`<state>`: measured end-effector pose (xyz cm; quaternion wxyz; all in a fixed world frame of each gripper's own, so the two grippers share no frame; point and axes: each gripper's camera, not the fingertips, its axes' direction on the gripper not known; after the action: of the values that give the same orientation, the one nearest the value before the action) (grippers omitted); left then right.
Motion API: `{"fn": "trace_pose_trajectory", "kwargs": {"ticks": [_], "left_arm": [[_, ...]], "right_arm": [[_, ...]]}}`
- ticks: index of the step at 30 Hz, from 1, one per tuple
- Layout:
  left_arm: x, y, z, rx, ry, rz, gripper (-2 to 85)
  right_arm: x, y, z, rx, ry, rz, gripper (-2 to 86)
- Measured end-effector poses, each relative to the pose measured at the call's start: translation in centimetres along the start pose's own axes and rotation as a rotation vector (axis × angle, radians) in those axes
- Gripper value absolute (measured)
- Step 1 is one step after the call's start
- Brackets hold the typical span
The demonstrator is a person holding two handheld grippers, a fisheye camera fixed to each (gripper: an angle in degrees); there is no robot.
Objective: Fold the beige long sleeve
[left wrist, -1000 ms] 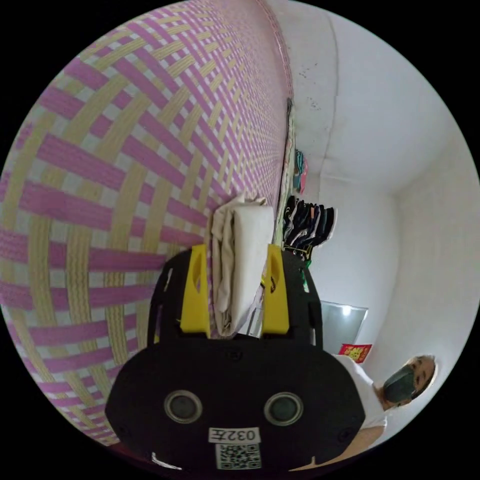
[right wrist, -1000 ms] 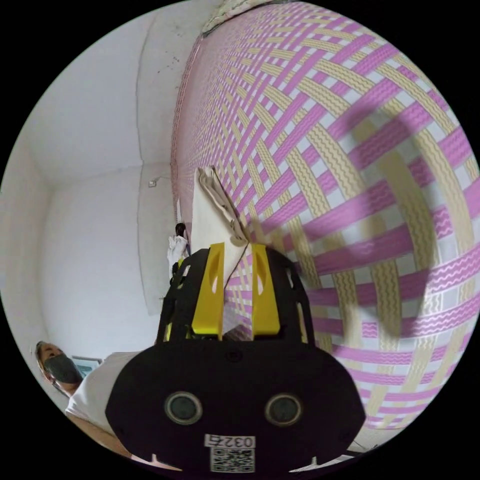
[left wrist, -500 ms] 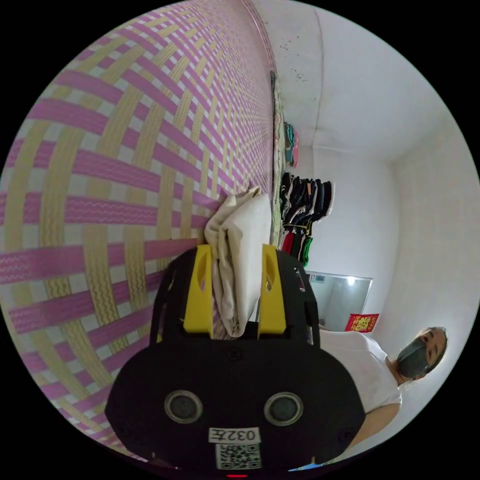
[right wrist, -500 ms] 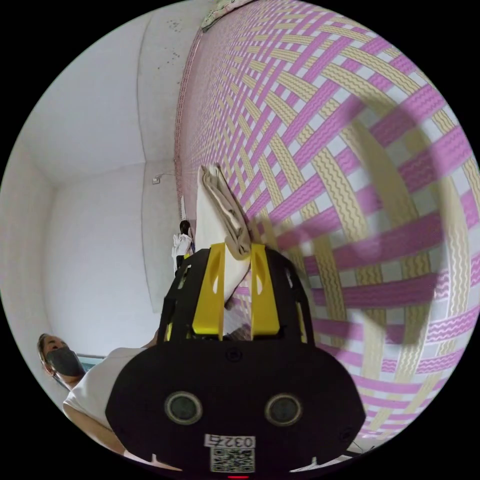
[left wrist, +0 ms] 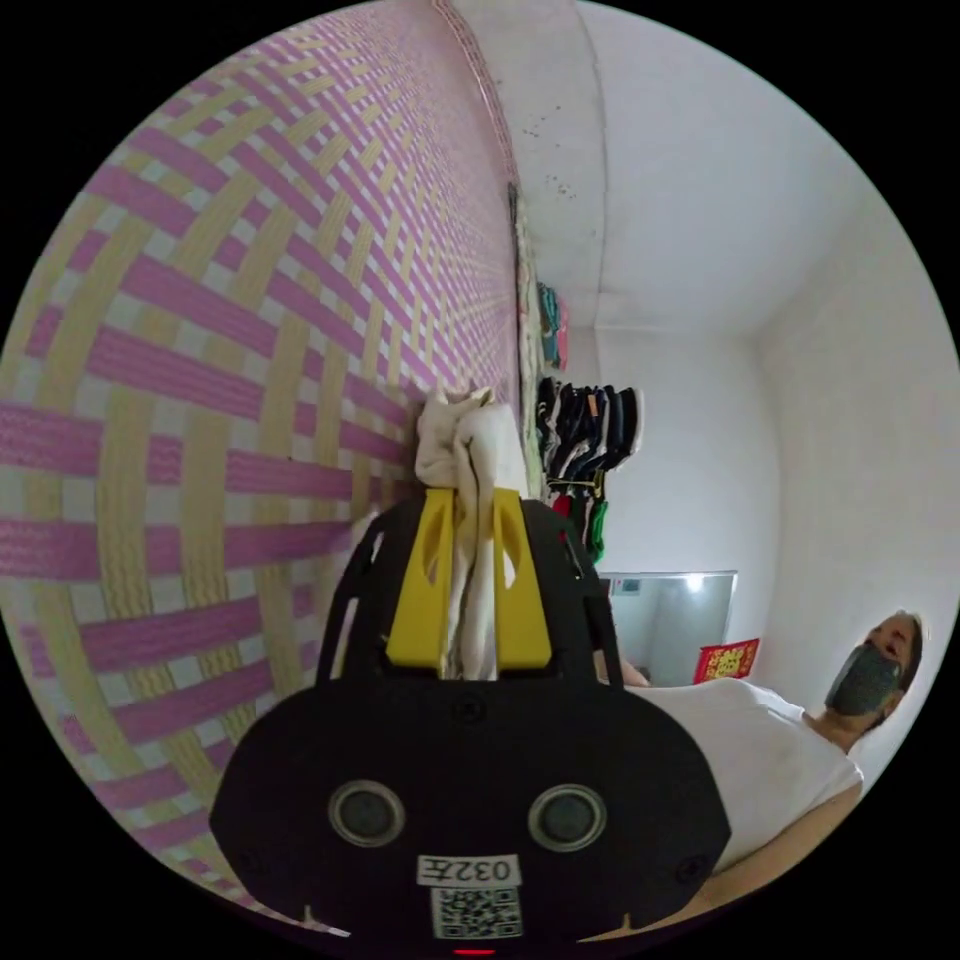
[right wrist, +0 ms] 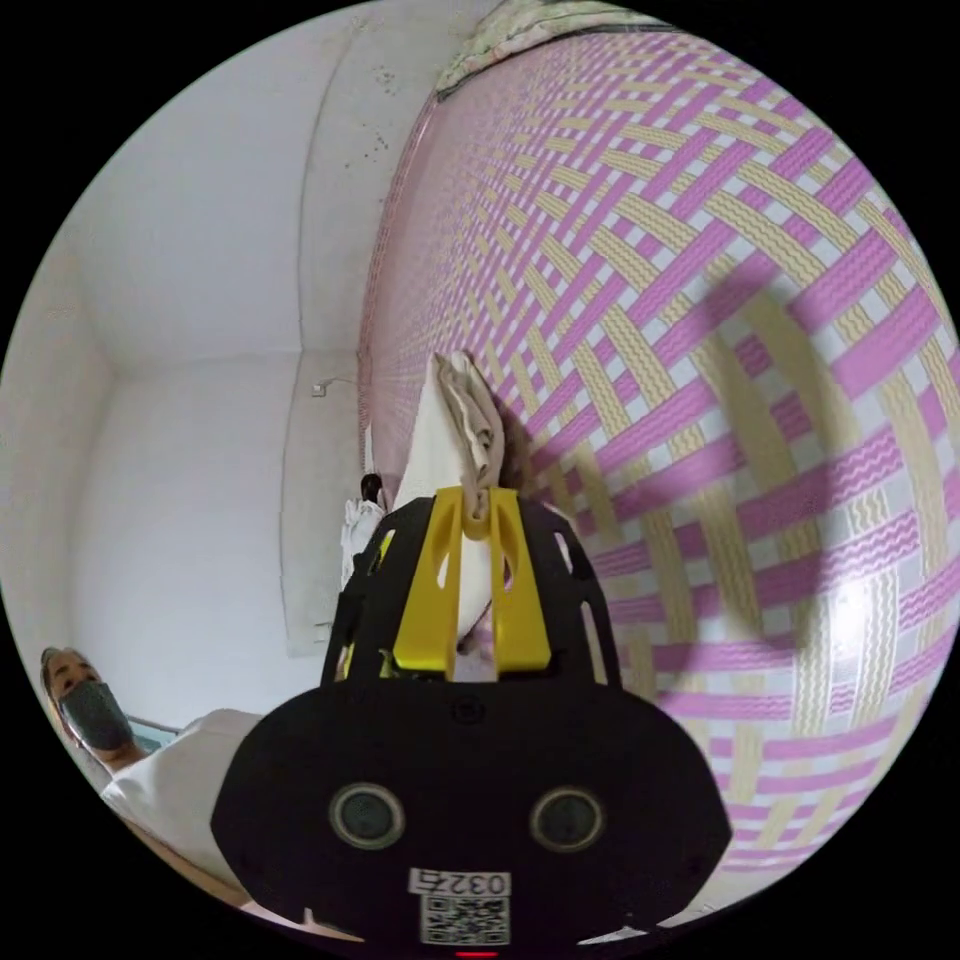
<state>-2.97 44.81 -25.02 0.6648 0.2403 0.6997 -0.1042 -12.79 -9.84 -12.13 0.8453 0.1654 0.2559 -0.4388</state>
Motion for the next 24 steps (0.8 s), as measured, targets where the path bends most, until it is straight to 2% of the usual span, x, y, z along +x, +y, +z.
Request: {"fn": "trace_pose_trajectory", "kwargs": {"ticks": [7, 13, 19, 24], "left_arm": [[0.3, 2.1, 1.9, -0.047, 0.156, 0.016, 2.1], [1.2, 2.5, 7.9, -0.179, 0.246, 0.028, 2.0], [7.7, 0.9, 19.4, -0.351, 0.305, 0.139, 1.9], [17.5, -1.1, 32.5, -0.404, 0.447, 0.249, 1.8]], "right_arm": [[-3.2, 5.2, -3.2, 0.052, 0.0, -0.068, 4.7], [-5.0, 11.0, -8.8, 0.13, 0.032, -0.101, 4.5], [-4.7, 14.8, -19.5, 0.275, 0.03, -0.151, 4.3], [-6.4, 16.0, -34.0, 0.379, 0.105, -0.346, 4.3]]}}
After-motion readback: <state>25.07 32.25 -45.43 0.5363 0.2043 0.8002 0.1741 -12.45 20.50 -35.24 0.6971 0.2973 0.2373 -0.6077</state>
